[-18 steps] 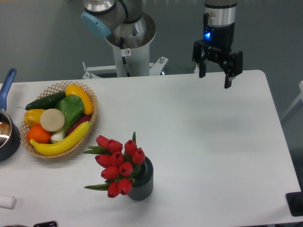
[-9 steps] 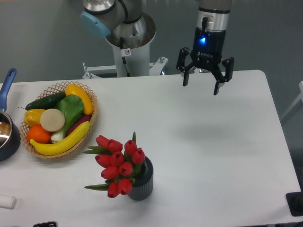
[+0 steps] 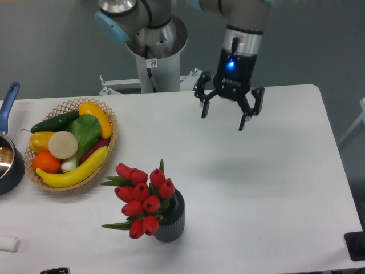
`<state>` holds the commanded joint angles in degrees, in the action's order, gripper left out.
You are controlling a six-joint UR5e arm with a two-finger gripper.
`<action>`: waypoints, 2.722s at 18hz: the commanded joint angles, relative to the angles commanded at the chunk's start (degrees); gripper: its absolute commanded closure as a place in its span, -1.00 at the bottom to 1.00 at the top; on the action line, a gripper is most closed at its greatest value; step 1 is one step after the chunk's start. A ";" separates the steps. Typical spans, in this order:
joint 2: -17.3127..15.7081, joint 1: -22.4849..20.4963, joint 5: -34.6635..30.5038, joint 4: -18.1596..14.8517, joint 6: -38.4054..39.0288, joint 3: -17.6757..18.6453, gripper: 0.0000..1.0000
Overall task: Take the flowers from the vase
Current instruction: 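Move the open gripper toward the red tulips in the grey vase, then lower the open gripper around the tulip stems above the vase rim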
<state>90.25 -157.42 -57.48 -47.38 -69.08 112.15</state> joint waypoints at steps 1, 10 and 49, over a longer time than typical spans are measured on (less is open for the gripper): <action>1.40 0.71 1.05 1.05 -0.18 -0.61 -1.00; 5.89 4.84 6.06 2.99 -0.18 -2.64 -1.00; 20.66 12.23 16.00 6.77 -2.64 -12.83 -1.00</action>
<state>110.92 -145.20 -41.48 -40.61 -71.72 99.32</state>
